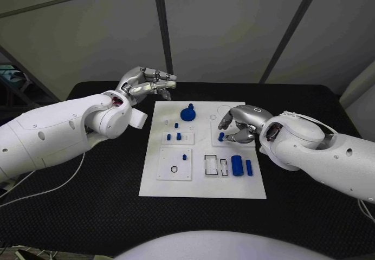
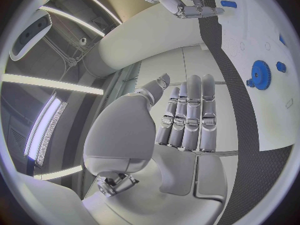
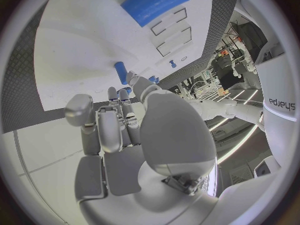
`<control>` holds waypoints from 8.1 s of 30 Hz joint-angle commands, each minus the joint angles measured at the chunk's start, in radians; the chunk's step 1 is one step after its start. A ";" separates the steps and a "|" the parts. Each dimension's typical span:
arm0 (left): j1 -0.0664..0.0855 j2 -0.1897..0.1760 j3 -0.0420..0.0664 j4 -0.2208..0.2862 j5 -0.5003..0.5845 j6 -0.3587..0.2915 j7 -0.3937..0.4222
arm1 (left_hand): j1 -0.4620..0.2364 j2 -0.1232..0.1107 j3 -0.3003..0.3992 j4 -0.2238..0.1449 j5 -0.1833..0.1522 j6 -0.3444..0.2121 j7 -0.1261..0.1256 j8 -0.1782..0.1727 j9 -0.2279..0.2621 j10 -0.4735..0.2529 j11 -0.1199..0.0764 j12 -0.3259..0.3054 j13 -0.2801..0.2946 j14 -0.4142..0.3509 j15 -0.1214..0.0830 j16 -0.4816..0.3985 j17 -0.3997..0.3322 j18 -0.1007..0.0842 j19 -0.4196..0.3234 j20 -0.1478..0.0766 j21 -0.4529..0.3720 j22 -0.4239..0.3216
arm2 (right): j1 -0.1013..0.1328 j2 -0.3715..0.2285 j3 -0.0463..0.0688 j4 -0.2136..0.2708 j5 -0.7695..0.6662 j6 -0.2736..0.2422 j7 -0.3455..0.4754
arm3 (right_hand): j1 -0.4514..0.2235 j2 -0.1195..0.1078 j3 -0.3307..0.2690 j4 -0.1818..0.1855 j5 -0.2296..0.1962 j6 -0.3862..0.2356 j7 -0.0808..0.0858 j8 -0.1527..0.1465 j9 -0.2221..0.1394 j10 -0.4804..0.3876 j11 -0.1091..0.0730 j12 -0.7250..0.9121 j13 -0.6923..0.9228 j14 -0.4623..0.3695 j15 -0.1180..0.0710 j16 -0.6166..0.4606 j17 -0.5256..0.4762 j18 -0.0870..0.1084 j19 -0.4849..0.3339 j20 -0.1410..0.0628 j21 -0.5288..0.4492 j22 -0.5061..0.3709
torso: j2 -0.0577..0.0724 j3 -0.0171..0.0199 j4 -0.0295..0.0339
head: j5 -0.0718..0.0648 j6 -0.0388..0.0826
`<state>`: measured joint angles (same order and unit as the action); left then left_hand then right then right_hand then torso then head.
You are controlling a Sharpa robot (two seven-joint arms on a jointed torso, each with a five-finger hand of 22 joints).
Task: Assemble the parts on the task board
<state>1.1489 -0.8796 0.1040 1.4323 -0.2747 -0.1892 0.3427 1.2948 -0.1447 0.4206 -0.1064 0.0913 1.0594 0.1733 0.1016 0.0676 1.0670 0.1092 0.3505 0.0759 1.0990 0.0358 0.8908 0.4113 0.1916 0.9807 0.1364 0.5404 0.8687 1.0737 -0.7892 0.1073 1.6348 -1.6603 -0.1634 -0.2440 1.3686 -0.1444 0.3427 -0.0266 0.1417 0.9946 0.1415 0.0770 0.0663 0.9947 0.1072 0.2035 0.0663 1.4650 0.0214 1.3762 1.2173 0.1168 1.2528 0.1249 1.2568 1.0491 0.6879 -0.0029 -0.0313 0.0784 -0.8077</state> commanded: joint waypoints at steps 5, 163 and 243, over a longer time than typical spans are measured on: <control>0.001 0.000 0.001 0.005 0.003 0.013 0.009 | 0.000 0.005 -0.006 0.000 -0.001 -0.005 0.002 -0.002 -0.001 -0.009 0.000 0.007 -0.001 -0.005 0.003 0.002 -0.001 -0.012 -0.001 0.006 -0.006 -0.001 | 0.002 0.019 0.001 -0.027 -0.022 0.003 -0.004 | 0.009 0.017 0.010 0.007 -0.002 0.003 0.001 -0.002 0.002 0.040 -0.009 0.023 0.000 0.041 -0.006 0.008 0.008 -0.008 0.012 -0.001 0.008 0.017 | -0.001 0.0001 -0.0007 | 0.001 -0.006; 0.002 0.022 0.001 -0.010 0.003 0.024 -0.009 | 0.015 0.025 0.000 -0.002 0.000 -0.003 0.001 0.002 0.000 -0.011 -0.001 0.015 -0.001 -0.007 0.001 0.006 -0.002 -0.010 0.004 0.005 -0.008 -0.001 | -0.021 0.260 -0.131 0.014 0.004 -0.039 0.050 | -0.024 0.022 0.086 0.003 -0.019 0.030 0.013 -0.017 -0.002 0.161 -0.016 -0.097 0.005 0.046 -0.012 0.029 0.023 -0.017 0.034 -0.010 0.039 0.064 | -0.001 0.0001 -0.0019 | 0.072 -0.031; 0.001 -0.005 -0.005 -0.004 0.003 0.026 -0.017 | 0.017 0.025 -0.003 -0.003 -0.001 -0.004 0.000 0.003 0.000 -0.015 -0.001 0.018 -0.001 -0.009 0.001 0.007 -0.003 -0.011 0.005 0.005 -0.010 -0.001 | -0.036 -0.274 -0.108 0.285 0.279 -0.217 -0.274 | -0.138 0.037 -0.433 0.303 0.178 0.010 -0.052 0.272 0.195 0.371 -0.094 1.039 1.147 0.089 -0.074 0.158 0.268 -0.048 0.136 -0.066 0.129 0.217 | -0.009 -0.0045 -0.0298 | -0.026 -0.005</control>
<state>1.1488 -0.8840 0.0987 1.4257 -0.2740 -0.1720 0.3214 1.3108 -0.1287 0.4206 -0.1064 0.0913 1.0595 0.1732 0.1016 0.0678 1.0614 0.1078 0.3639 0.0754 1.0956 0.0392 0.8946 0.4094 0.1916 0.9806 0.1363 0.5365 0.8685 1.0401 -1.0700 -0.0006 1.9221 -1.3587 -0.3840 -0.4623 1.2228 -0.1093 -0.0842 0.2762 0.3164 1.0139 0.0894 0.3452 0.2597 1.3628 0.0142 1.2392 1.2109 1.4650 -0.0507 1.5278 1.3080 0.0848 1.3834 0.0588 1.3788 1.2648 0.6776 -0.0068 -0.0627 0.0533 -0.8120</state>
